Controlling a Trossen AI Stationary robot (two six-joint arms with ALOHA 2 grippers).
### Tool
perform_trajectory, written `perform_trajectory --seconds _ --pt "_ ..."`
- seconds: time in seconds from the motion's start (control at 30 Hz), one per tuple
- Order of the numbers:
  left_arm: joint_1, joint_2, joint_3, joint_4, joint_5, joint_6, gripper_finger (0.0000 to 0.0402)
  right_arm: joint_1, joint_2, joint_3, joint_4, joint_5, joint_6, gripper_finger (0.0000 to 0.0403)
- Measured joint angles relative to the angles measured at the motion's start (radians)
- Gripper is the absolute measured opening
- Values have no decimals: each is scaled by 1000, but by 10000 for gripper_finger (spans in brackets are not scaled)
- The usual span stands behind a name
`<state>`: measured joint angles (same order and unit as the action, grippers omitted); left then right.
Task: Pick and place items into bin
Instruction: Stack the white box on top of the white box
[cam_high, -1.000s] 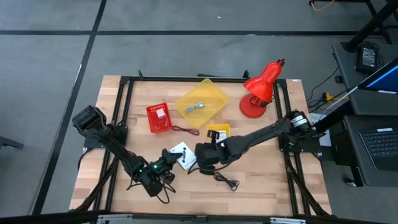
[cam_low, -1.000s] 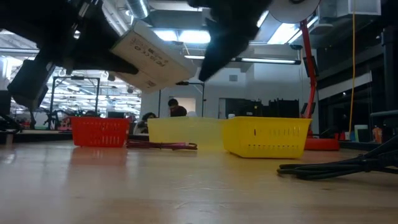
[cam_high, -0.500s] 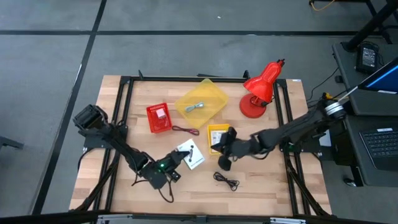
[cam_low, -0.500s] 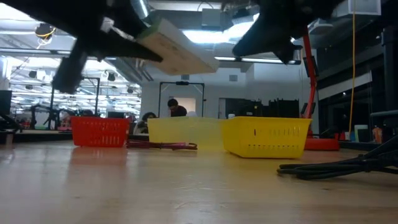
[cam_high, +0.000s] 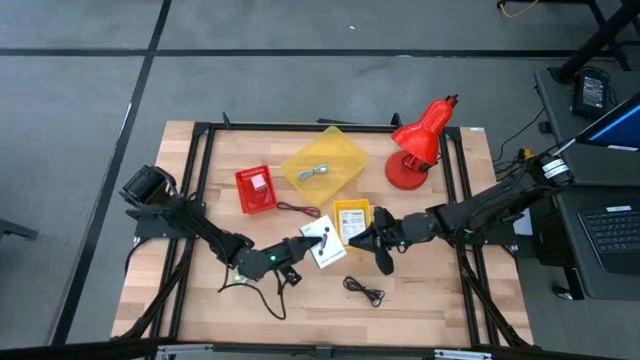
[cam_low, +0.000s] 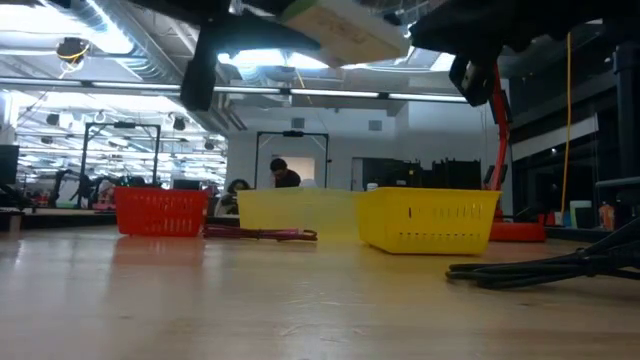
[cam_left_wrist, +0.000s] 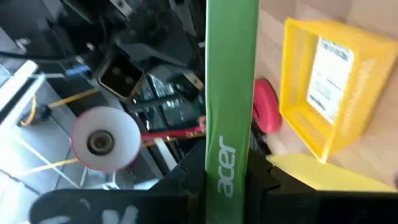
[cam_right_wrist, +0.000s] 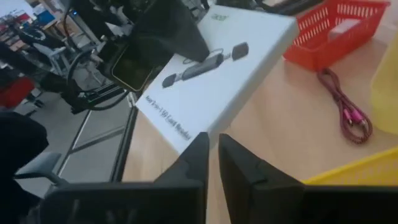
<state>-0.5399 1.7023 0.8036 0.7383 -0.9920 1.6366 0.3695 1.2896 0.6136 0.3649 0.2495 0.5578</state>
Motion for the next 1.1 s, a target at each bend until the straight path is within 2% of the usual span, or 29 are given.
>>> perform_trajectory --seconds 0.13,0.27,0.6,0.73,1.1 --pt "1 0 0 9 79 40 42 -7 0 0 6 -1 -21 56" --pt "6 0 0 14 69 104 42 -23 0 0 9 -11 -12 92" --pt "46 0 0 52 107 199 42 -66 3 1 43 -147 87 172" --pt "74 0 0 55 190 225 42 -67 3 1 40 -148 118 186" --pt "100 1 0 155 262 326 42 -90 3 1 40 -152 122 188"
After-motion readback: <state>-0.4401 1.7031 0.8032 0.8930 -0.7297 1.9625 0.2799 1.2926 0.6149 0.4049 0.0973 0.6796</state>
